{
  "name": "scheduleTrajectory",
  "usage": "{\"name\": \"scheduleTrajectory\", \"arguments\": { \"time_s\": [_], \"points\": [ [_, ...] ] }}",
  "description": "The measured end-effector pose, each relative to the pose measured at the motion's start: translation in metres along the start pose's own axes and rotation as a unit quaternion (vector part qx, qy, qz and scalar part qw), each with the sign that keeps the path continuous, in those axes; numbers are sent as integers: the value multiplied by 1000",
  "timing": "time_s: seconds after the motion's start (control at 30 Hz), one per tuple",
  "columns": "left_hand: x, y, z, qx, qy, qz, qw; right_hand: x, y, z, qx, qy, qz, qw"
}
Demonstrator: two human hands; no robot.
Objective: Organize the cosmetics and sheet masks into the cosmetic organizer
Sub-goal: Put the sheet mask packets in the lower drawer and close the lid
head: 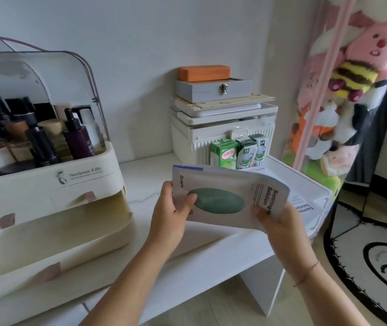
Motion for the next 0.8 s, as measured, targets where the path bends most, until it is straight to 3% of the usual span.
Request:
{"name": "scheduleTrajectory", "arguments": {
  "time_s": [0.17, 0.3, 0.4, 0.6, 0.7, 0.8],
  "points": [
    [-52, -71, 27, -132, 142, -71, 978, 58, 30, 12, 21, -47, -84, 995],
    [-50, -156, 50, -292, 91, -147, 941, 92, 110, 35, 84, -50, -110, 989],
    [-30, -216, 63, -342, 14, -165, 925, 97, 170, 53, 112, -20, -80, 990],
    [-8, -274, 70, -251, -68, -330, 907, 105, 232, 66, 195, -89, 117, 970],
    [-2, -270, 68, -135, -93, -343, 925, 104, 243, 62, 255, -121, 199, 938],
    [-1, -267, 70, -45, -66, -366, 927, 99, 245, 54, 297, -136, 248, 912]
  ]
}}
Point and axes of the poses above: each hand's wrist, its own z-axis away from the middle knuckle, its own y-axis out of the palm, x = y × z, the point moved 3 cm from there along -z, towards the middle knuckle, and after that the axes turned 2 degrees about -x, right-handed, at the moved point
